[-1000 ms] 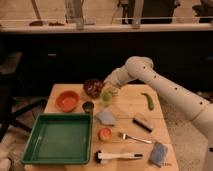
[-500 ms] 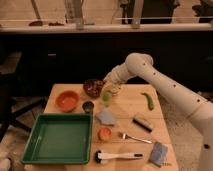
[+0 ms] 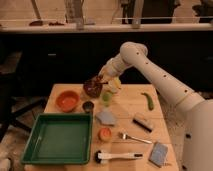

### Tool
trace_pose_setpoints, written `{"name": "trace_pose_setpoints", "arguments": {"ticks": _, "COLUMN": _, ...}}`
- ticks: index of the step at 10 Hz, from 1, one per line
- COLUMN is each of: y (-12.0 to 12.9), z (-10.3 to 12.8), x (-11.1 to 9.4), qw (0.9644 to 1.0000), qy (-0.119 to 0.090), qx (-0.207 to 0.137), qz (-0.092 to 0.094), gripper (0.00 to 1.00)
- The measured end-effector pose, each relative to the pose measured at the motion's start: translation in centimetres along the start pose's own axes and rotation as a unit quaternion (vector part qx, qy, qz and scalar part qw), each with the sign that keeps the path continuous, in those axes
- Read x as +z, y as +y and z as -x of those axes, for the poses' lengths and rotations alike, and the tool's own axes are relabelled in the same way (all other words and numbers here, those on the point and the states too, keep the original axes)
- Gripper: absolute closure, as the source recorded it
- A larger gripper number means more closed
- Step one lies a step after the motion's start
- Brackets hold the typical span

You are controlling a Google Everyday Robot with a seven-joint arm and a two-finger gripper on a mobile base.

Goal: Place grapes in red bowl

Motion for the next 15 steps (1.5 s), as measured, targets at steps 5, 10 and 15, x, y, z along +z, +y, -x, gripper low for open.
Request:
{"name": "trace_pose_setpoints", "arguments": {"ticks": 5, "y": -1.6, "z": 3.1, "x": 3.7, "qw": 0.9972, "qy": -0.033, "qx": -0.061, "qz": 0.026, "gripper": 1.00}}
{"name": "trace_pose_setpoints", "arguments": {"ticks": 10, "y": -3.5, "z": 4.6, "x": 6.9, "qw": 0.9913, "qy": -0.062, "qx": -0.106, "qz": 0.048, "gripper": 1.00}}
{"name": "trace_pose_setpoints", "arguments": {"ticks": 15, "y": -4.5, "z": 6.0, "x": 9.5, "qw": 0.9872, "qy": -0.080, "qx": -0.131, "qz": 0.045, "gripper": 1.00}}
